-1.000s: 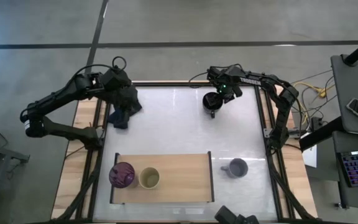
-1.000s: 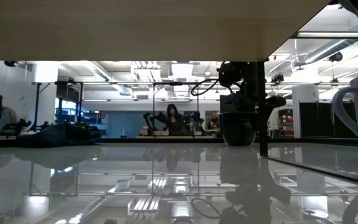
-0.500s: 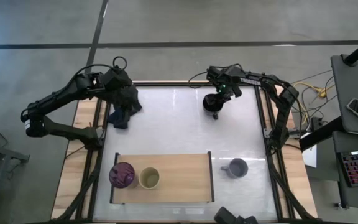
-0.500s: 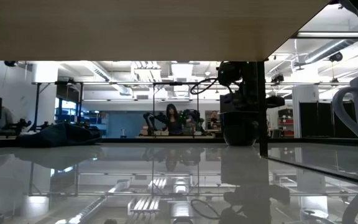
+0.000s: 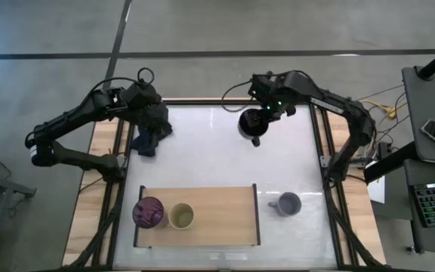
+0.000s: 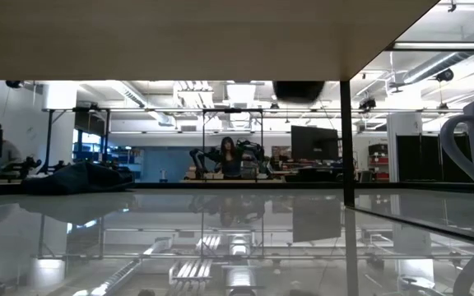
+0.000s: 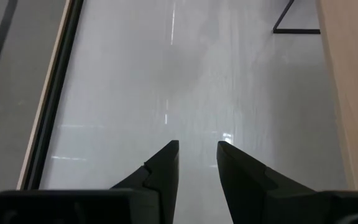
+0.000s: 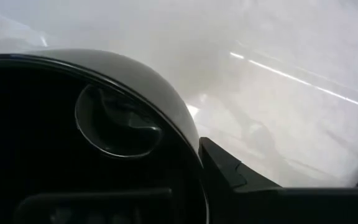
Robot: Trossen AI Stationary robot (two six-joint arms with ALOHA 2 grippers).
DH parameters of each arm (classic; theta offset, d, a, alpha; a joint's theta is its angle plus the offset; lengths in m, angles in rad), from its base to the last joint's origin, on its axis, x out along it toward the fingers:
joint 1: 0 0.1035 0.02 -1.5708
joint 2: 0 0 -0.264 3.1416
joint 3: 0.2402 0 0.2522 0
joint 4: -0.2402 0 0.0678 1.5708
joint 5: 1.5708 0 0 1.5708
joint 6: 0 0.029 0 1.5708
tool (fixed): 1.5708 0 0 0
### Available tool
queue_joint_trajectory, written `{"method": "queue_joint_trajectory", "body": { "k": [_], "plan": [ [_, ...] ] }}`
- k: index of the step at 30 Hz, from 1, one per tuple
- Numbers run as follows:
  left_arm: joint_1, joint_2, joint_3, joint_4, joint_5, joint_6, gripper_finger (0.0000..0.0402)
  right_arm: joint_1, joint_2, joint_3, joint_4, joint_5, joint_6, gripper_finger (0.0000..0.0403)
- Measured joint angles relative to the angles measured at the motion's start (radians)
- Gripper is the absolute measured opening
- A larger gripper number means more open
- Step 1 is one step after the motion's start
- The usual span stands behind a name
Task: Stack small to large cups/mugs on shelf
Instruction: Put the black mug on the shelf
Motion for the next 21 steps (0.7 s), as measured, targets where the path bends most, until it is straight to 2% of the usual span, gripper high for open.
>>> {"method": "queue_joint_trajectory", "body": {
  "k": [7, 12, 16, 21],
  "plan": [
    [0.000, 0.000, 0.000, 0.001, -0.003, 0.000, 0.0095, 0.294, 0.005, 0.240, -0.097, 0.049, 0.297, 0.0020],
    [0.000, 0.000, 0.000, 0.012, -0.004, 0.000, 0.0095, 0.492, 0.062, 0.352, -0.144, 0.054, 0.511, 0.0020],
    [0.000, 0.004, 0.000, 0.038, -0.004, 0.000, 0.0095, 0.605, 0.120, 0.417, -0.128, 0.054, 0.648, 0.0020],
    [0.000, 0.038, 0.000, 0.044, -0.003, -0.026, 0.0095, 0.693, 0.223, 0.505, -0.129, 0.045, 0.746, 0.0020]
  ]
}}
